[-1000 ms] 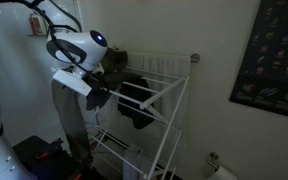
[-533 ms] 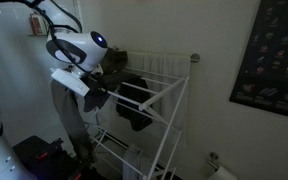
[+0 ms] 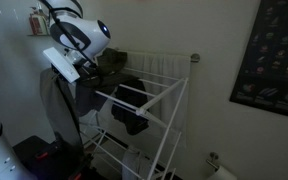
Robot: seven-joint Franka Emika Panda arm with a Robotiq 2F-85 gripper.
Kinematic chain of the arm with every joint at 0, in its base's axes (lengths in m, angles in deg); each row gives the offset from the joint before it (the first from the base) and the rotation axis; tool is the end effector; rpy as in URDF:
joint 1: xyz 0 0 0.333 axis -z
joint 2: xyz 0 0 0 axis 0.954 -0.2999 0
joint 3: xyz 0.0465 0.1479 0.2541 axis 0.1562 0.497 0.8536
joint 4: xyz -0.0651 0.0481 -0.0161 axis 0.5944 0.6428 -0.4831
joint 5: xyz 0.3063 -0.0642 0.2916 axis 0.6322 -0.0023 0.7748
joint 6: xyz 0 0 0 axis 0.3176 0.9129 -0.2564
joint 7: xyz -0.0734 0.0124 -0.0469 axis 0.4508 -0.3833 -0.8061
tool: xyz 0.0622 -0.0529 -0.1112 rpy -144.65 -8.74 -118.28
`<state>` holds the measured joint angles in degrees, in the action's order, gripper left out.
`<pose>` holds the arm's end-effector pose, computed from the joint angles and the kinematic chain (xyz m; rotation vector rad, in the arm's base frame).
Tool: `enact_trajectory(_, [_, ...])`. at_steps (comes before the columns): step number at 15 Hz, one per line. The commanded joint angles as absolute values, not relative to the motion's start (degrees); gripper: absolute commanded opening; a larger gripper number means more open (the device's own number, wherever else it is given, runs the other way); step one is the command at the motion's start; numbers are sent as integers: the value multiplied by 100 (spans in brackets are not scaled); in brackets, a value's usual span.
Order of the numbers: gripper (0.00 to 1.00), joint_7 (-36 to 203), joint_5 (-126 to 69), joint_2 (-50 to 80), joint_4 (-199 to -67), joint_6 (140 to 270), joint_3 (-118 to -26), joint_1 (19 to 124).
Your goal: Fold the pants
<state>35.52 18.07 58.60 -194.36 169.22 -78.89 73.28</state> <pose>0.3680 0.0202 0.3213 -2.1953 -0.3031 0.0754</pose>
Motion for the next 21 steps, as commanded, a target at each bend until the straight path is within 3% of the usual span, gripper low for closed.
enact_trajectory(1, [1,4349,1972,6036,-18794,16062,-7865,7472])
enact_trajectory(6, [1,5017,2436,6039,-18136,15628,-7835,7552])
enact_trajectory(13, [1,5106,3292,5857,-17564,16041,-7826,7685])
enact_trajectory(21, [1,4579,4411,5054,-16831,17812,-7881,7908])
